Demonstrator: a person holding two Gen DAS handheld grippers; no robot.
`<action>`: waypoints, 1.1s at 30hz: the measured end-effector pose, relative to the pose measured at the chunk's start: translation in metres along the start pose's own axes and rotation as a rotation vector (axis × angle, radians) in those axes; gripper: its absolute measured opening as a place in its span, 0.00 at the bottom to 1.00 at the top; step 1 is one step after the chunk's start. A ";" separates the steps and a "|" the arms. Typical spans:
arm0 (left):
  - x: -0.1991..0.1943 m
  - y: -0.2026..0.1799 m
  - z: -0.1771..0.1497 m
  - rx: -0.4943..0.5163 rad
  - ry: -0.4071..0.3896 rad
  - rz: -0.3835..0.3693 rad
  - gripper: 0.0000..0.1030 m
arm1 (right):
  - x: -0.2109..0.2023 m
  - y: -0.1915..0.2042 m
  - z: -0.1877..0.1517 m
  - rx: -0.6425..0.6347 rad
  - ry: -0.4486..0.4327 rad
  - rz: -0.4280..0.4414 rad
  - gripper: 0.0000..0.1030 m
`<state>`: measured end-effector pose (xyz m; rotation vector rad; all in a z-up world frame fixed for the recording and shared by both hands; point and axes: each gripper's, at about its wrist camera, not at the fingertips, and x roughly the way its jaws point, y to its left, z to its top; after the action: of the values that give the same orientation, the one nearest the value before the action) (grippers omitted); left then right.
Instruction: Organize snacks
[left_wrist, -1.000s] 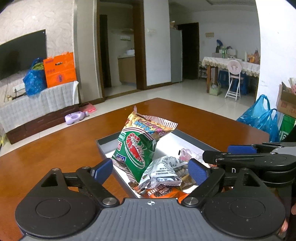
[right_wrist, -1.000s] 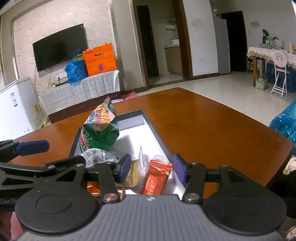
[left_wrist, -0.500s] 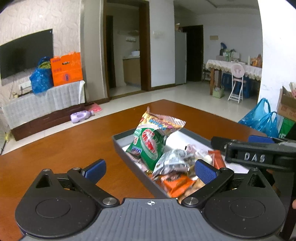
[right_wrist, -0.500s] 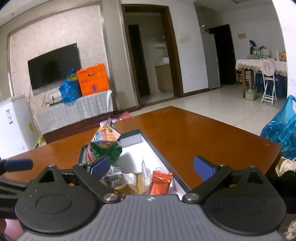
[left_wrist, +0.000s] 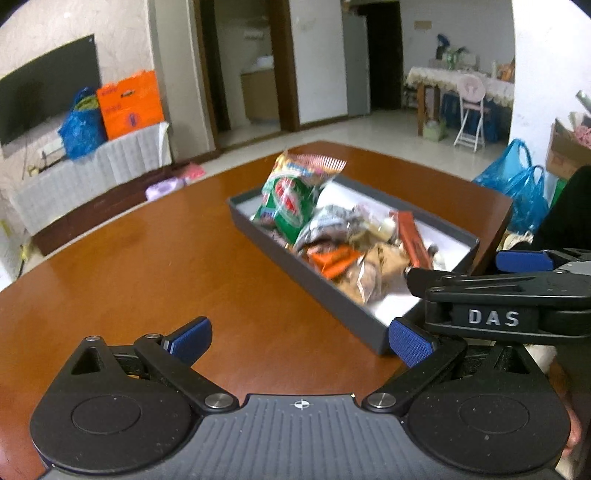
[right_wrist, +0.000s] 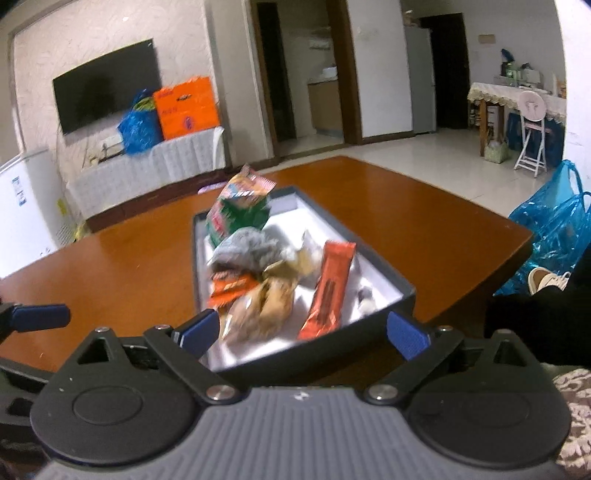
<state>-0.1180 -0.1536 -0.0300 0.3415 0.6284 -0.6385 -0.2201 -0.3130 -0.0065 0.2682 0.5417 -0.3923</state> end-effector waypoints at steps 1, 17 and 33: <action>-0.001 0.000 -0.002 -0.005 0.010 0.006 1.00 | -0.003 0.001 -0.003 0.003 0.006 0.007 0.97; 0.016 0.013 -0.011 -0.083 0.103 0.003 1.00 | 0.008 0.002 -0.008 -0.004 0.072 0.005 0.99; 0.018 0.006 -0.010 -0.065 0.114 0.009 1.00 | 0.011 0.003 -0.007 -0.007 0.073 0.009 0.99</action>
<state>-0.1076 -0.1521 -0.0483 0.3217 0.7543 -0.5911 -0.2131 -0.3107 -0.0176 0.2793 0.6133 -0.3731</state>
